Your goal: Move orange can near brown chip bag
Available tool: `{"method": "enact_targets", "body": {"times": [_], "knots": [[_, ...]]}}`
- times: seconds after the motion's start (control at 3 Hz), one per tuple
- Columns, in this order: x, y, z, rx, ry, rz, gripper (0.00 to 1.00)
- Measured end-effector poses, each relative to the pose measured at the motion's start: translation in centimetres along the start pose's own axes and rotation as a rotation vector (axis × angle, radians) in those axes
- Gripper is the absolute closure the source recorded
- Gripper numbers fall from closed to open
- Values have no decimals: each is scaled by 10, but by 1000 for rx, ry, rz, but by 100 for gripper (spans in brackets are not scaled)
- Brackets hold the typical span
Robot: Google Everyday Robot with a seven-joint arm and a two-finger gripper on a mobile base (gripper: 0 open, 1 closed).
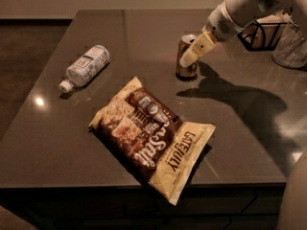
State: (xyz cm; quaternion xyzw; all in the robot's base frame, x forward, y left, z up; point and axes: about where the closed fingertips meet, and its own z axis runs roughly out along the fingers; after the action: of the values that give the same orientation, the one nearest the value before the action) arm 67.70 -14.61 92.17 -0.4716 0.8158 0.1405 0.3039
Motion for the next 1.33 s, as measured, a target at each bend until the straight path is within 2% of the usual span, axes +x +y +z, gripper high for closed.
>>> {"method": "enact_targets", "body": {"times": [0.33,0.67,1.0,1.33], "knots": [[-1,-9,10,17,1,-5,17],[0,-15,12,21,-4,-3,41],[-2,-9,-1,13,-36,-15,73],[-2,2,-14,6,-61,-22,96]]}}
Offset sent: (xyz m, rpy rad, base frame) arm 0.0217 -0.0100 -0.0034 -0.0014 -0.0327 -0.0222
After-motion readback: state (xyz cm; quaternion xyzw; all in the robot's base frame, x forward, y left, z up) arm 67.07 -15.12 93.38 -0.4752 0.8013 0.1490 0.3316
